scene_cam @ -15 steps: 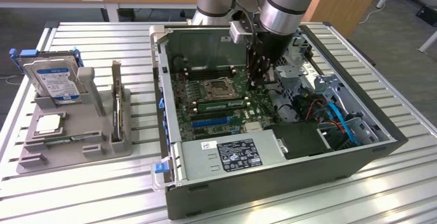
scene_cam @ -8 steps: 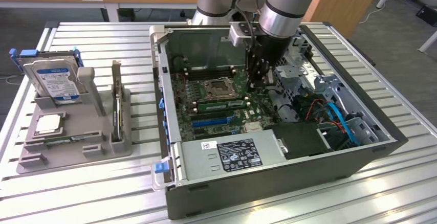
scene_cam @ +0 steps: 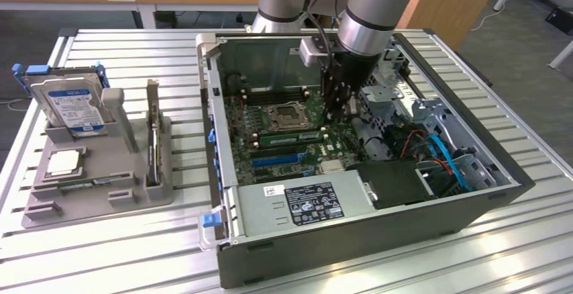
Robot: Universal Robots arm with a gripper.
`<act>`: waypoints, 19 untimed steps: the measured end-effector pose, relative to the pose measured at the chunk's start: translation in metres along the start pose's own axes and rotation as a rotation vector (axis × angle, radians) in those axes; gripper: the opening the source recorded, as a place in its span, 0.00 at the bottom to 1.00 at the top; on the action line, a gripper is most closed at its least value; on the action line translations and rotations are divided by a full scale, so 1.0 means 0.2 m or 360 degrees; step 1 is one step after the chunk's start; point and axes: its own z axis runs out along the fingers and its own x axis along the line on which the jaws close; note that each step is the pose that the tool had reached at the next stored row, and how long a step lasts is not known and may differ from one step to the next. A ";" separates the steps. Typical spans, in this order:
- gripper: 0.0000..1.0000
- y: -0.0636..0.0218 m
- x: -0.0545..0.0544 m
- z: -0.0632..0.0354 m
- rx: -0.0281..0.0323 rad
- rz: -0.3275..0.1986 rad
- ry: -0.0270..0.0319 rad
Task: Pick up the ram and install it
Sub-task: 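Press down the ram until it locks into place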
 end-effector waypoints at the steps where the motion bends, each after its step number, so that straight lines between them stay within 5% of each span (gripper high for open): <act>1: 0.11 0.000 0.00 0.005 -0.00001 0.0000 0.00001; 19: 0.11 -0.003 0.00 0.065 -0.00003 -0.0006 0.00006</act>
